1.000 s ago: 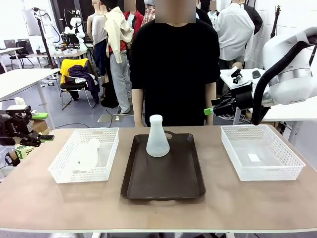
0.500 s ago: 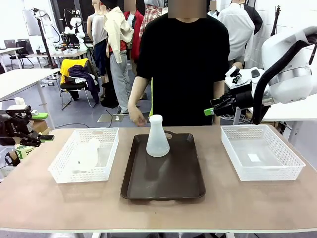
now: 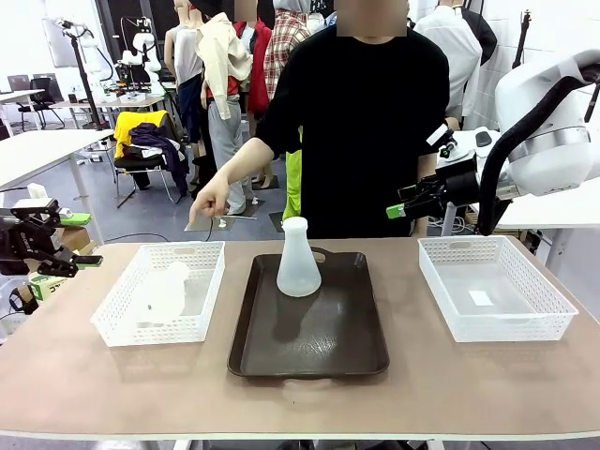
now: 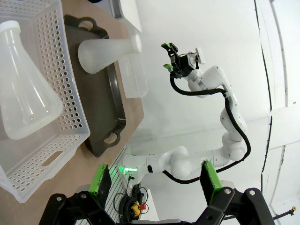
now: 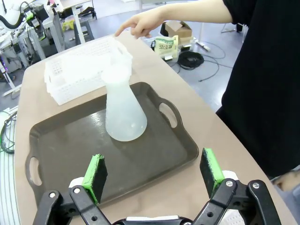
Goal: Prepare the laboratory tools.
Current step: Pick up the Big flask that the person points to.
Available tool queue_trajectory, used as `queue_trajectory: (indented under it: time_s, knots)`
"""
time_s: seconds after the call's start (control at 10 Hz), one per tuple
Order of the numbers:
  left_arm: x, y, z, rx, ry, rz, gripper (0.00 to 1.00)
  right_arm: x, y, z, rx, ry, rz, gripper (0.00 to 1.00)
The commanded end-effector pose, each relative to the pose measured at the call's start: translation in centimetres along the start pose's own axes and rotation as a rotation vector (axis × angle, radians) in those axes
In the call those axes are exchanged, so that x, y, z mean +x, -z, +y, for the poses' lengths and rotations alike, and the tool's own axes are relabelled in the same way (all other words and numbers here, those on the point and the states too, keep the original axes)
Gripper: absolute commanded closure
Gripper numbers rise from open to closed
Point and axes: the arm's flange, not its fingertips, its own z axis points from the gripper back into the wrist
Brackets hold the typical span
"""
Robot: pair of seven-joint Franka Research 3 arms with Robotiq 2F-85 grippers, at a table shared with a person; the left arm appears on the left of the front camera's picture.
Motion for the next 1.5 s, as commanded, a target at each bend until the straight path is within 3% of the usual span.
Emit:
queue_trajectory:
  time_s: [0.0, 0.8, 1.1, 1.4]
  knots:
    - [0.0, -0.1, -0.2, -0.002, -0.007, -0.005, 0.00, 0.3, 0.1, -0.1, 0.002, 0.011, 0.011, 0.00]
    - [0.0, 0.0, 0.0, 0.000, 0.000, 0.000, 0.00, 0.3, 0.1, -0.1, 0.002, 0.011, 0.011, 0.00]
    - [2.3, 1.3, -4.4, 0.256, 0.225, -0.028, 0.00, 0.3, 0.1, -0.1, 0.002, 0.011, 0.011, 0.00]
    - [7.2, 5.3, -6.9, 0.684, 0.370, 0.106, 0.00, 0.3, 0.1, -0.1, 0.002, 0.011, 0.011, 0.00]
